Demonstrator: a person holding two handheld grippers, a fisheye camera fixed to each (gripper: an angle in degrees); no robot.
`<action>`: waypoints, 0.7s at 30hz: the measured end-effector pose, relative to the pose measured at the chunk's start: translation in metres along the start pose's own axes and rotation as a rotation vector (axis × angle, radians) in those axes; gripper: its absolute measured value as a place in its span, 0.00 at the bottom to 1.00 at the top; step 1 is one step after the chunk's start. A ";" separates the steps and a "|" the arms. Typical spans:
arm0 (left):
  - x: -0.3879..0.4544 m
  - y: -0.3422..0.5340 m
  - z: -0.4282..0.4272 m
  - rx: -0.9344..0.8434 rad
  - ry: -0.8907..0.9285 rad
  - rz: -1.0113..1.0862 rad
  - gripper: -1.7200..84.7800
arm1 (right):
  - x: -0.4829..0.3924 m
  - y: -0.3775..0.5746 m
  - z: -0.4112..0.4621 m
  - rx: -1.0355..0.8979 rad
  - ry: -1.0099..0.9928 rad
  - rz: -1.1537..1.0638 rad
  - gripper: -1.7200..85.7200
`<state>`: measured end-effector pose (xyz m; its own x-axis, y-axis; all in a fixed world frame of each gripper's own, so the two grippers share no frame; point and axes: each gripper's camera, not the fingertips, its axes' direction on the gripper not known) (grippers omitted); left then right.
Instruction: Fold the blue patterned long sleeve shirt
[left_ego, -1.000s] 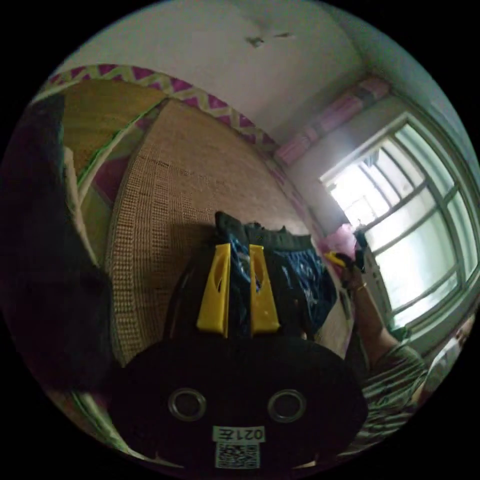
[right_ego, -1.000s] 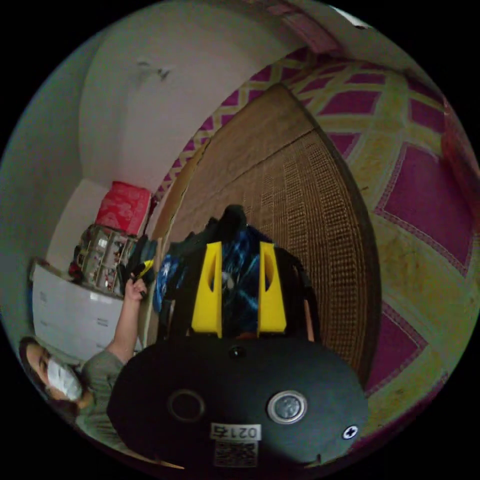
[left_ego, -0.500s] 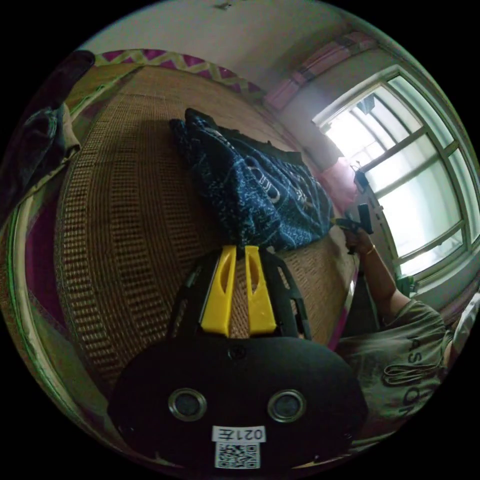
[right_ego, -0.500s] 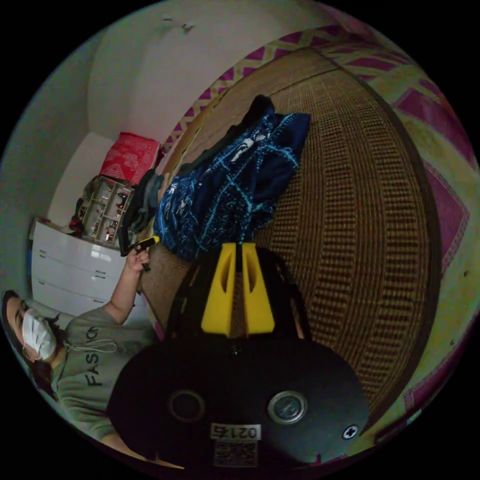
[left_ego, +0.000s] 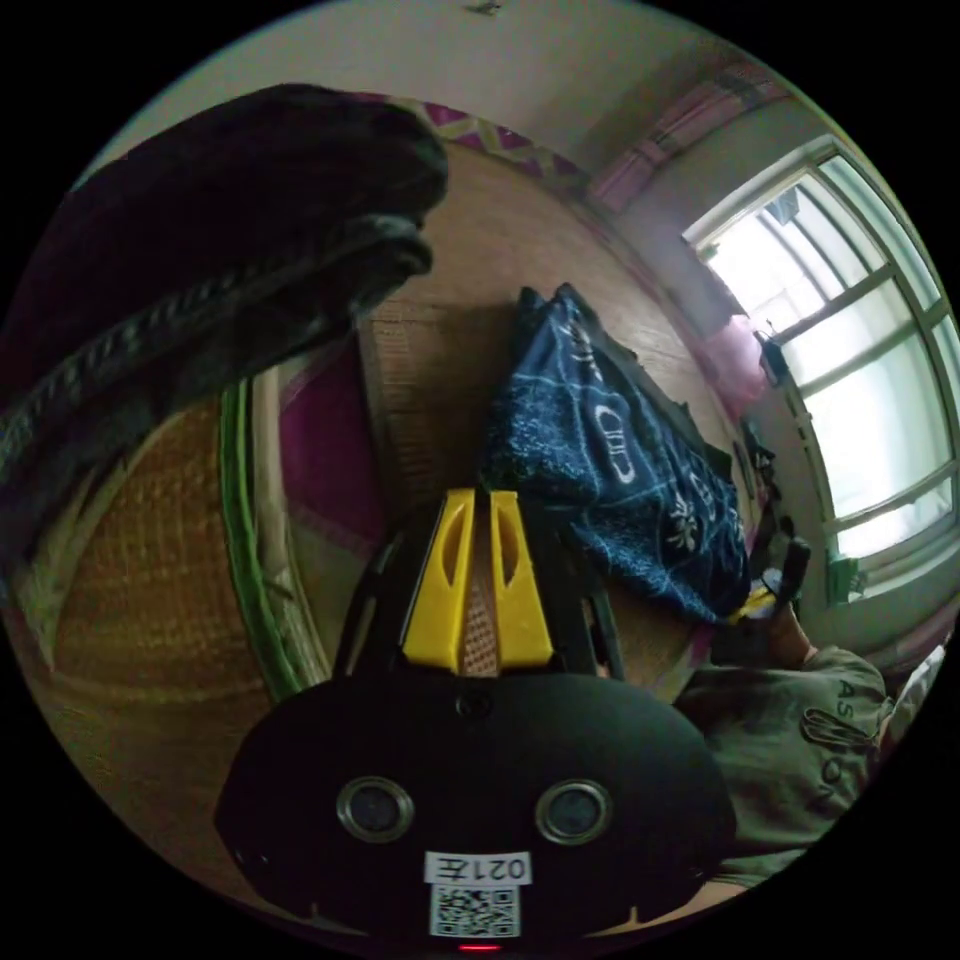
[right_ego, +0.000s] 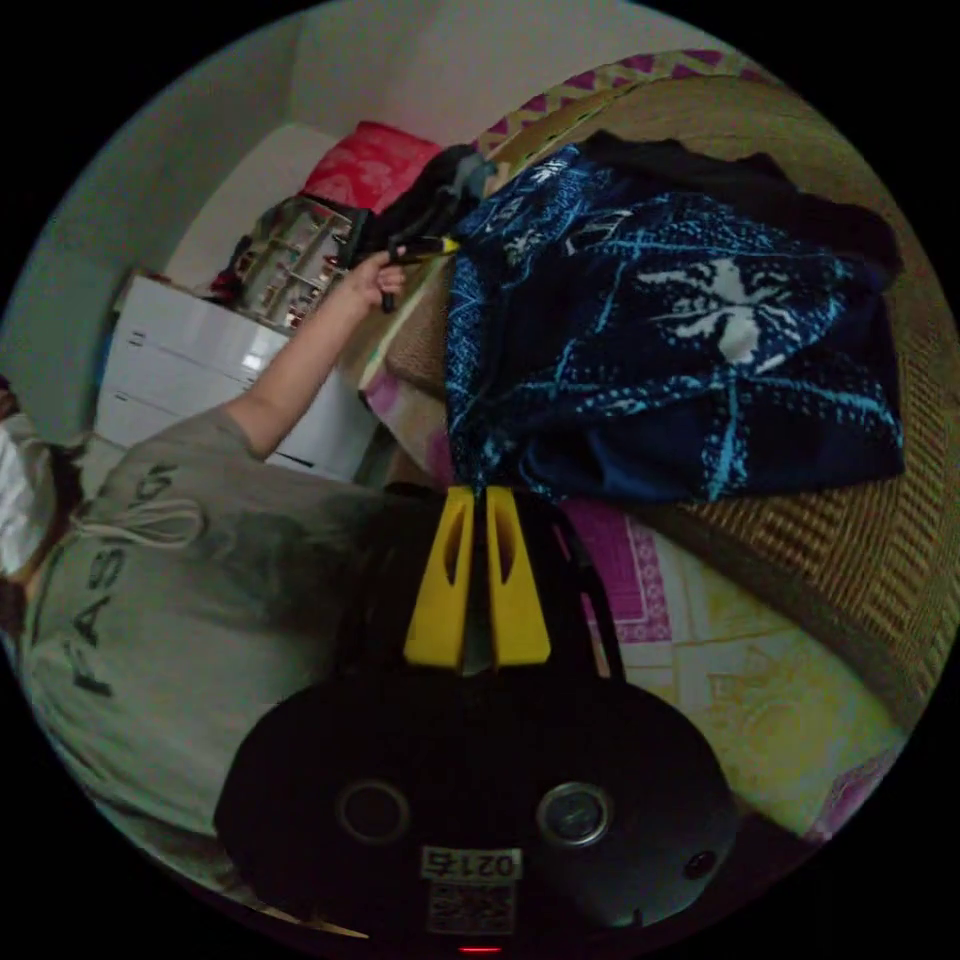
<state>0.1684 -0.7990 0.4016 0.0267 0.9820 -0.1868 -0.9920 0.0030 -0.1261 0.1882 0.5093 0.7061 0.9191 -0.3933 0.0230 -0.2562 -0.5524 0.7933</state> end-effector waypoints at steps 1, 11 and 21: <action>-0.004 0.017 -0.005 0.044 -0.015 -0.042 0.01 | -0.007 0.009 0.013 0.009 0.088 -0.015 0.02; 0.133 0.191 -0.030 0.212 0.203 0.118 0.10 | 0.058 0.035 -0.116 0.342 0.256 0.040 0.11; 0.214 0.252 0.045 0.044 0.580 -0.031 0.15 | 0.191 -0.048 -0.104 0.126 0.176 0.207 0.17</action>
<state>-0.0809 -0.5800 0.3737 0.1062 0.7175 -0.6884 -0.9936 0.0499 -0.1013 0.4076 0.5369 0.7355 0.8786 -0.3794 0.2901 -0.4683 -0.5653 0.6791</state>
